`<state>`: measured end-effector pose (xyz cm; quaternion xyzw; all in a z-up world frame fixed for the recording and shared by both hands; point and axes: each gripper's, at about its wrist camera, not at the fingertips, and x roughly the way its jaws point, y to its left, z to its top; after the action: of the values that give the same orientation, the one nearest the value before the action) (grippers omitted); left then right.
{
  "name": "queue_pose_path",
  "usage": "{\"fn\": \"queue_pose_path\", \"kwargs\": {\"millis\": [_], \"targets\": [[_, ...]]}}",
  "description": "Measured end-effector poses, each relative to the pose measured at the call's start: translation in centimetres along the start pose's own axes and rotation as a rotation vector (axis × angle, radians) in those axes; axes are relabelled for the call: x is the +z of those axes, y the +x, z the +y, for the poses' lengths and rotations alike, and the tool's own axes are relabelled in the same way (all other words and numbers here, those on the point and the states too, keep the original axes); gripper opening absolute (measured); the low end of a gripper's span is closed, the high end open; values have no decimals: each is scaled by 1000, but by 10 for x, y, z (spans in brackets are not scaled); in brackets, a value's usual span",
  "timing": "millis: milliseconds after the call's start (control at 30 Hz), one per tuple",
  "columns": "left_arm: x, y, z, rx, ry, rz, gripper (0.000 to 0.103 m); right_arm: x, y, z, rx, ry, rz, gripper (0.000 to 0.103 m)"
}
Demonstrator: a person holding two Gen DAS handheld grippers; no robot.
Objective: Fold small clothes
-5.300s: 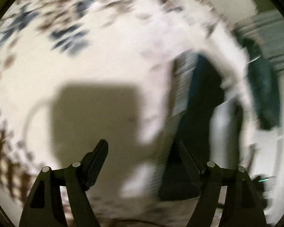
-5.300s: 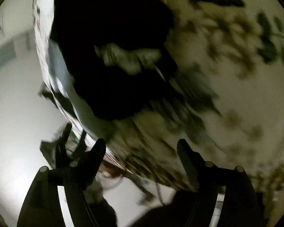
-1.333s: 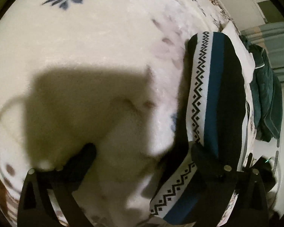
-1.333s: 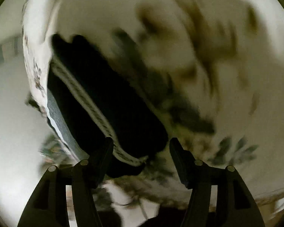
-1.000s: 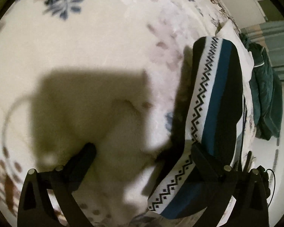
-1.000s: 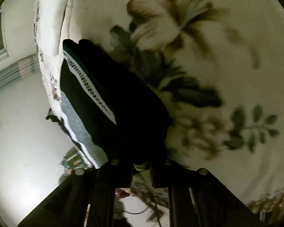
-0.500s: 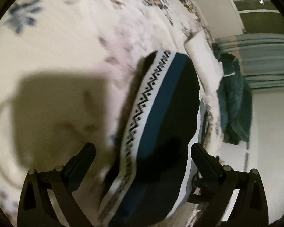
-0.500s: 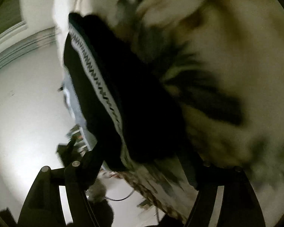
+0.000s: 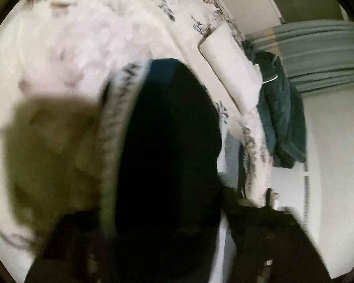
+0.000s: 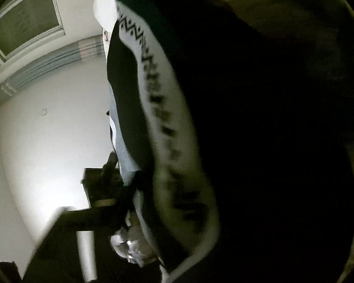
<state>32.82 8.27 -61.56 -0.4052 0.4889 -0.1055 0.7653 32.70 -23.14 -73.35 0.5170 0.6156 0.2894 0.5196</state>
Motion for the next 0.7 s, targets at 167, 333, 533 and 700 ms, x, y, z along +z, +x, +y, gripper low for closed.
{"fn": "queue_pose_path", "kwargs": {"millis": [167, 333, 533, 700], "targets": [[5, -16, -18, -18, 24, -23, 29, -13, -12, 31, -36, -59, -83, 29], [37, -23, -59, -52, 75, -16, 29, -17, -27, 75, -28, -97, -143, 28], [115, 4, -123, -91, 149, 17, 29, 24, -76, 140, -23, -149, -250, 28], [204, 57, -173, -106, 237, 39, 29, 84, -98, 195, -27, -190, -353, 28]]}}
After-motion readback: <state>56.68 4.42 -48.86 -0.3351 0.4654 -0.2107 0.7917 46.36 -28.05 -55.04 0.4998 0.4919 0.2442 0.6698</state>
